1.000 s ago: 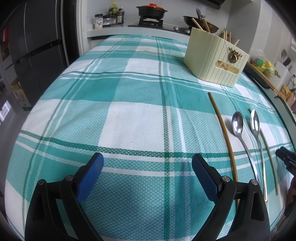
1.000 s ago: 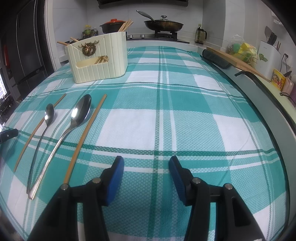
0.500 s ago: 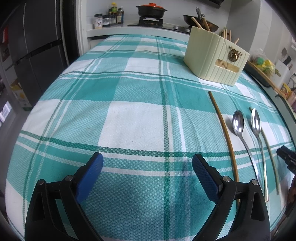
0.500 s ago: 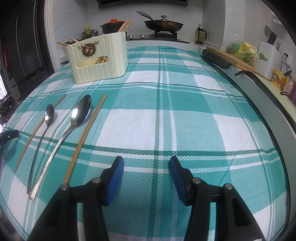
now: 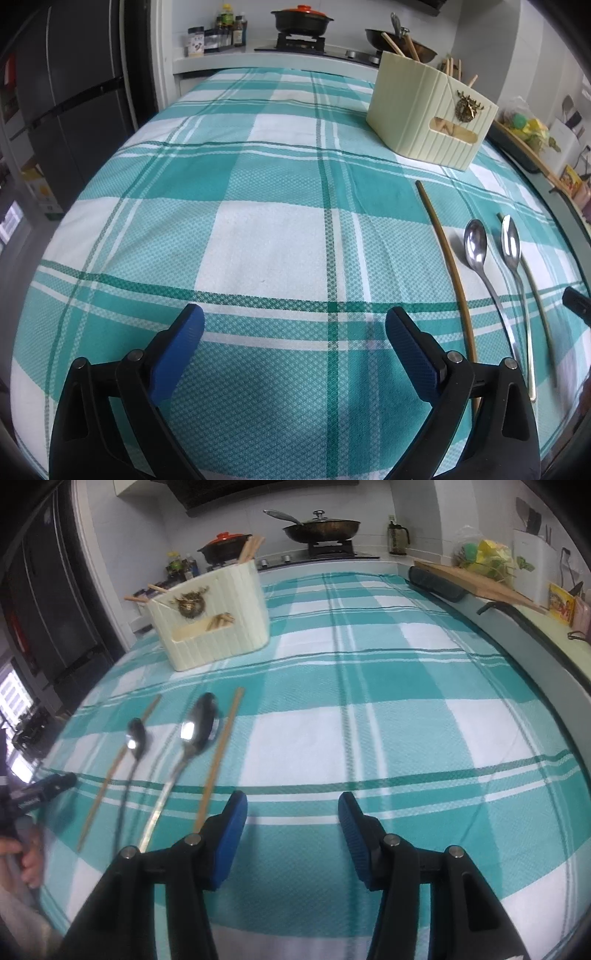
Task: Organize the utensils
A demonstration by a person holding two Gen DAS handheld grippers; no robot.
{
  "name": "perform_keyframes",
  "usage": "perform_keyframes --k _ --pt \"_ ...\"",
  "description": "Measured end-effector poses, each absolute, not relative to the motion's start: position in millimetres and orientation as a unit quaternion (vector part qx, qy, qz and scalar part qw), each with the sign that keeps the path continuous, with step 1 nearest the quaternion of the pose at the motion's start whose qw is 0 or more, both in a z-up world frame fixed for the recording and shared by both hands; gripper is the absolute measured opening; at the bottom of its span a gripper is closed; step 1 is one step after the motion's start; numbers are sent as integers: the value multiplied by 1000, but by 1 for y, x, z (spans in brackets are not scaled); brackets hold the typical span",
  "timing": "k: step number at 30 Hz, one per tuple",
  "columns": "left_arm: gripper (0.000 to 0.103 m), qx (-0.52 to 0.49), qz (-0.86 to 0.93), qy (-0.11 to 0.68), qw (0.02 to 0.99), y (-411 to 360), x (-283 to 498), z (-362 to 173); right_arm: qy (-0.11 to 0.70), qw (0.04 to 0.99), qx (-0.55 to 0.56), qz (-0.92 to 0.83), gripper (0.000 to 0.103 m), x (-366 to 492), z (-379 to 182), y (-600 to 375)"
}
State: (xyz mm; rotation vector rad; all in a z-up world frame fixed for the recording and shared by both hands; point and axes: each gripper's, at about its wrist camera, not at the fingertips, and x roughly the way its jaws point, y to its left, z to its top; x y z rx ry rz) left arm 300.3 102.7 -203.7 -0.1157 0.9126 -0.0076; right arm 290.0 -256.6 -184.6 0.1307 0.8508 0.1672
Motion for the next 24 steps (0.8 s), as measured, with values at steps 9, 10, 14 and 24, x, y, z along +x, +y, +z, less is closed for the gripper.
perform_keyframes --k 9,10,14,24 --pt "99 -50 -1 443 895 101 301 -204 454 883 -29 120 45 316 -199 -187" --pt "99 -49 0 443 895 101 301 -204 449 886 -32 116 43 316 -200 -188" --pt "99 -41 -10 441 897 97 300 -202 447 889 -43 89 9 316 -200 -198" --pt "99 33 -108 426 898 18 277 -178 441 897 1 14 4 294 -200 -267"
